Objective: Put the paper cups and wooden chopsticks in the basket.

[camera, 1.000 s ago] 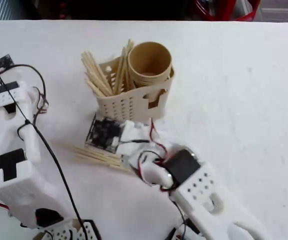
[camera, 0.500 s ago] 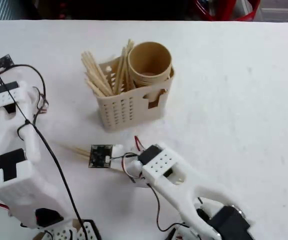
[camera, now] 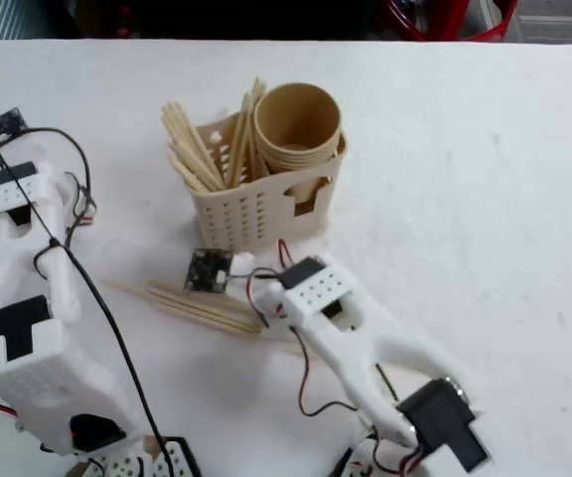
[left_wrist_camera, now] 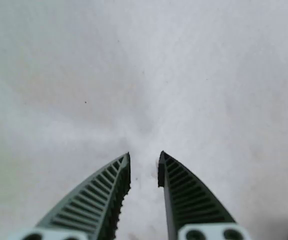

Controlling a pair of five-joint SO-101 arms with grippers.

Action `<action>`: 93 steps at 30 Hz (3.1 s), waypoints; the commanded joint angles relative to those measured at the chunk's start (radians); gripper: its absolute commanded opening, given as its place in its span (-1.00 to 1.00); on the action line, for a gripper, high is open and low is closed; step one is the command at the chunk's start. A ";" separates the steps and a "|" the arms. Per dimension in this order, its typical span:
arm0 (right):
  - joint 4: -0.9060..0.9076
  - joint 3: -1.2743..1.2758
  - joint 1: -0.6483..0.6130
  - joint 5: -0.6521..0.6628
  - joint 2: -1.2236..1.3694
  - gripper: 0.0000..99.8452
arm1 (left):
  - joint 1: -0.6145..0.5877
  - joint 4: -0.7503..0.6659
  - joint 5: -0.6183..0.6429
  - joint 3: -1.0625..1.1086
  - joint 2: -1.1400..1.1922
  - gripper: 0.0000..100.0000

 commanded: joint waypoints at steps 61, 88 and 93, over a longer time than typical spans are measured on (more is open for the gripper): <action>-0.450 -0.735 0.073 -0.535 -0.262 -0.96 | -0.007 -0.048 0.009 -0.040 -0.005 -0.78; 0.291 -0.552 0.124 -0.311 -0.608 -0.81 | 0.005 0.598 -0.423 -0.535 -0.147 -0.78; 0.573 -0.384 0.271 -0.262 -0.714 -0.81 | 0.065 0.790 -0.744 -0.674 -0.309 -0.78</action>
